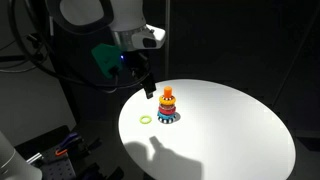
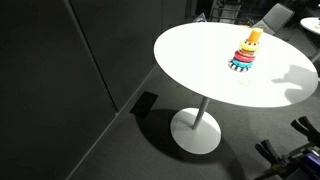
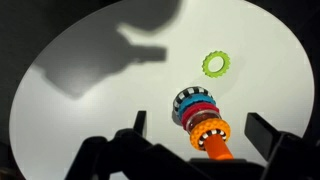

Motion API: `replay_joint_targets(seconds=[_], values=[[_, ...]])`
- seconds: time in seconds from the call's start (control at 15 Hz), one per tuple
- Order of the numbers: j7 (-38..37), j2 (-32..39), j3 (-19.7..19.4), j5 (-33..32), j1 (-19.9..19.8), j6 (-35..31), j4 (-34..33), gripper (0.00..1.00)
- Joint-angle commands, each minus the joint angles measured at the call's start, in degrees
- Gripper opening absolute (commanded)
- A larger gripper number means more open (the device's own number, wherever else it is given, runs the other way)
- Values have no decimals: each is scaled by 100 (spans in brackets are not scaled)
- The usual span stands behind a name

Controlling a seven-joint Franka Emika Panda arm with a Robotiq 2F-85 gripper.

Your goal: Put the small white and black right on the table

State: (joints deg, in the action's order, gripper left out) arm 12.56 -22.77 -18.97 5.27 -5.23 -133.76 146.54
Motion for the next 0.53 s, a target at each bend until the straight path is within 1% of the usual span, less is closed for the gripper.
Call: replay_joint_targets(seconds=[0.0, 0.2, 0.47], values=[[55, 17, 142, 77, -145, 21, -10, 100], [55, 17, 142, 77, -145, 21, -10, 100], [-77, 264, 270, 38, -140, -65, -113, 100]])
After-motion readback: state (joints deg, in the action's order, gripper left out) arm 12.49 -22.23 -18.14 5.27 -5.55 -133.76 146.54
